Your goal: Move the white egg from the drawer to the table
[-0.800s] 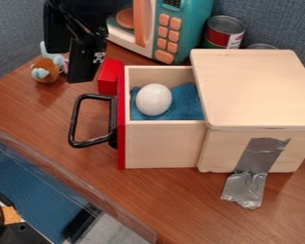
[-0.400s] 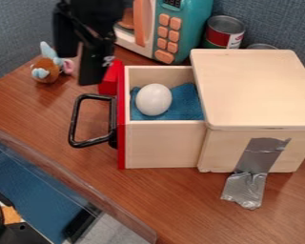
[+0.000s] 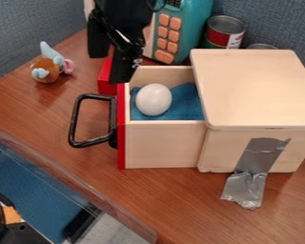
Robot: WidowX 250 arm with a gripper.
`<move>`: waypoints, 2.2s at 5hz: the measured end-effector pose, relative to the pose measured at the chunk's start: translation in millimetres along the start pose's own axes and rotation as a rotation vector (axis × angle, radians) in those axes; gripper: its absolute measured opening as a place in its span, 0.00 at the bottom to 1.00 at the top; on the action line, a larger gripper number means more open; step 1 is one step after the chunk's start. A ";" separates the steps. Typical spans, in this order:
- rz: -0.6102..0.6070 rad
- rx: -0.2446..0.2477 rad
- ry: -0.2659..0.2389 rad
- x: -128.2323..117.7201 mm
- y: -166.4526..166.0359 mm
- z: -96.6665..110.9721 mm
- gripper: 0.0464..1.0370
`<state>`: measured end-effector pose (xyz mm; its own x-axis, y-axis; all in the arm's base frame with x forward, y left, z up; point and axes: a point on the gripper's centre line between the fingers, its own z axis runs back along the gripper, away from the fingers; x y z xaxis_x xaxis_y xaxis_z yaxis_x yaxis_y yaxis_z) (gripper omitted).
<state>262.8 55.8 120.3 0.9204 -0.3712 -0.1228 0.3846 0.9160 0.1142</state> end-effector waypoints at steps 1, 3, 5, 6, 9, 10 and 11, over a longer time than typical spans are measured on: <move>-0.016 -0.034 -0.033 15.7 -11.2 -5.6 0.96; -0.079 -0.042 -0.083 42.4 -48.7 -4.7 0.96; -0.091 -0.010 -0.076 59.8 -53.5 -16.1 0.96; -0.093 0.002 -0.069 67.0 -49.9 -20.7 0.96; -0.069 0.013 -0.034 66.0 -32.5 -29.0 0.96; -0.074 0.006 -0.020 61.9 -32.7 -32.5 0.96; -0.079 -0.009 0.006 55.2 -36.8 -39.5 0.96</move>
<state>296.7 7.6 70.4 0.8866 -0.4418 -0.1369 0.4557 0.8850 0.0951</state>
